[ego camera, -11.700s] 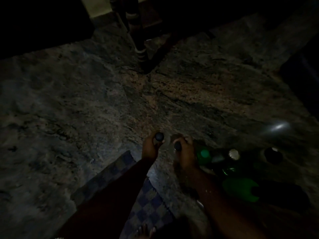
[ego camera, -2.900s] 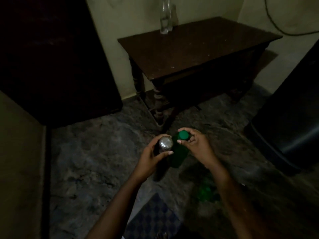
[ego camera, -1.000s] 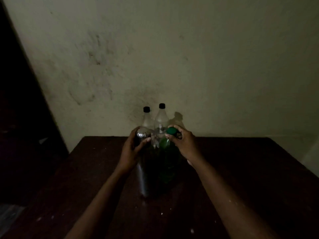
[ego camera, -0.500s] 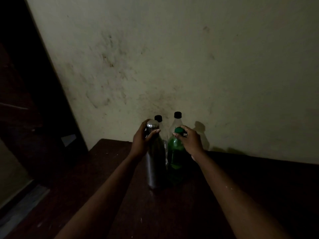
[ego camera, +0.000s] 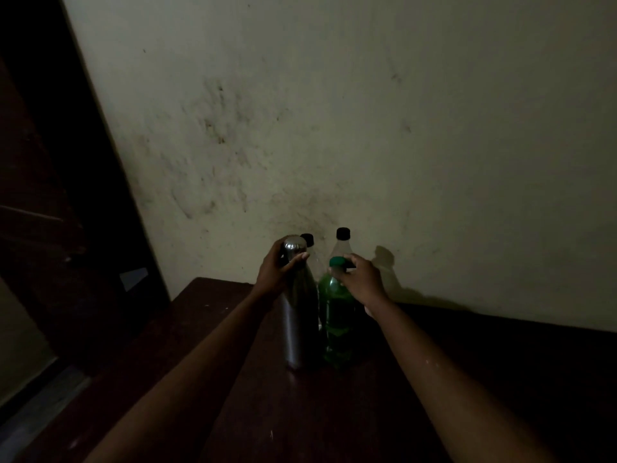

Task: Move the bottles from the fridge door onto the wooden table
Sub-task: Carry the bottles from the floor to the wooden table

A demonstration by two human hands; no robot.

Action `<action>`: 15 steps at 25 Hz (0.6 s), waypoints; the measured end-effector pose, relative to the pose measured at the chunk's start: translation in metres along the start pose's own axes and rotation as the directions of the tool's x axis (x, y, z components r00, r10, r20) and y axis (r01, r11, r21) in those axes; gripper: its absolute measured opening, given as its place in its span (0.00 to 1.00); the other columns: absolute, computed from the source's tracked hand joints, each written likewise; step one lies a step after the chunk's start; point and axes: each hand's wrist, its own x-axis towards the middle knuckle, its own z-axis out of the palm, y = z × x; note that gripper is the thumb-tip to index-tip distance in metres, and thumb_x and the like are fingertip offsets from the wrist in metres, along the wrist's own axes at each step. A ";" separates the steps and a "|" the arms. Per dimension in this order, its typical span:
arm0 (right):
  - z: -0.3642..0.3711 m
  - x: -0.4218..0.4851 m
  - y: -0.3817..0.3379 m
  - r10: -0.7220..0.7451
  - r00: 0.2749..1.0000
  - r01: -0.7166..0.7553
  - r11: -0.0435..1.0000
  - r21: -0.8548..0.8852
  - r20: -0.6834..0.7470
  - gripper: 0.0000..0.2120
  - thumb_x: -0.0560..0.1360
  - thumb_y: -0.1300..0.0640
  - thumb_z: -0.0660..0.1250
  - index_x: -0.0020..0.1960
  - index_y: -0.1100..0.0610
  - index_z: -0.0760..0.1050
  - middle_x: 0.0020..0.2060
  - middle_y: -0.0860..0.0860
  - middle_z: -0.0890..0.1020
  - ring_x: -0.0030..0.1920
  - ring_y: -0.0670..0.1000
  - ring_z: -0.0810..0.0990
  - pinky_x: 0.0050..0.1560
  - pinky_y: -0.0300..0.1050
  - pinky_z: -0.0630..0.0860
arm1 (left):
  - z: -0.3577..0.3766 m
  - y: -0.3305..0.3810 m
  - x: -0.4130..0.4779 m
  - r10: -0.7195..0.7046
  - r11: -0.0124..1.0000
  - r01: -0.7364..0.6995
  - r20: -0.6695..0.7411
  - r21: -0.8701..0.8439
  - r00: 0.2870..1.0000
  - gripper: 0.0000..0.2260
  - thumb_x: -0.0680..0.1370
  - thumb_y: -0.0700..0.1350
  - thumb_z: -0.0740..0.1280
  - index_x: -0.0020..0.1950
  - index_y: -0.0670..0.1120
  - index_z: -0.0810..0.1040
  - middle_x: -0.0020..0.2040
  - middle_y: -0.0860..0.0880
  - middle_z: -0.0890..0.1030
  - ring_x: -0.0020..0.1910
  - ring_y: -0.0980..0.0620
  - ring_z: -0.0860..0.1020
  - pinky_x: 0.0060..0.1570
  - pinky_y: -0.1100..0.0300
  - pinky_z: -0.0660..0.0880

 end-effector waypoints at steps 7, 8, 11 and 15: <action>0.008 -0.043 -0.007 0.130 0.988 -0.122 0.988 0.099 -0.084 0.19 0.76 0.54 0.63 0.66 0.57 0.70 0.61 0.56 0.78 0.59 0.56 0.78 0.60 0.48 0.75 | -0.012 0.008 -0.035 -0.194 0.980 0.198 0.108 -0.028 0.975 0.25 0.76 0.46 0.66 0.71 0.43 0.64 0.70 0.43 0.68 0.69 0.44 0.67 0.66 0.50 0.69; 0.012 -0.054 -0.007 0.158 0.984 -0.145 0.978 0.153 -0.083 0.19 0.76 0.54 0.62 0.66 0.56 0.70 0.62 0.55 0.77 0.59 0.55 0.77 0.61 0.49 0.74 | -0.015 0.007 -0.046 -0.209 0.976 0.214 0.112 -0.034 0.971 0.26 0.76 0.47 0.65 0.72 0.43 0.62 0.71 0.44 0.66 0.70 0.45 0.66 0.65 0.52 0.68; 0.033 -0.093 -0.010 0.249 0.967 -0.220 0.920 0.323 -0.050 0.18 0.78 0.52 0.60 0.66 0.57 0.70 0.63 0.54 0.76 0.62 0.55 0.75 0.65 0.54 0.72 | -0.029 -0.002 -0.083 -0.237 0.968 0.244 0.100 -0.063 0.966 0.24 0.78 0.47 0.62 0.72 0.42 0.62 0.71 0.43 0.67 0.70 0.46 0.67 0.60 0.58 0.68; 0.082 -0.146 -0.021 0.310 0.947 -0.239 0.857 0.456 -0.087 0.19 0.79 0.53 0.58 0.67 0.60 0.69 0.65 0.55 0.74 0.64 0.55 0.73 0.68 0.53 0.70 | -0.068 -0.013 -0.128 -0.234 0.943 0.255 0.119 -0.213 0.965 0.13 0.80 0.46 0.59 0.63 0.47 0.72 0.64 0.46 0.74 0.60 0.53 0.73 0.59 0.61 0.70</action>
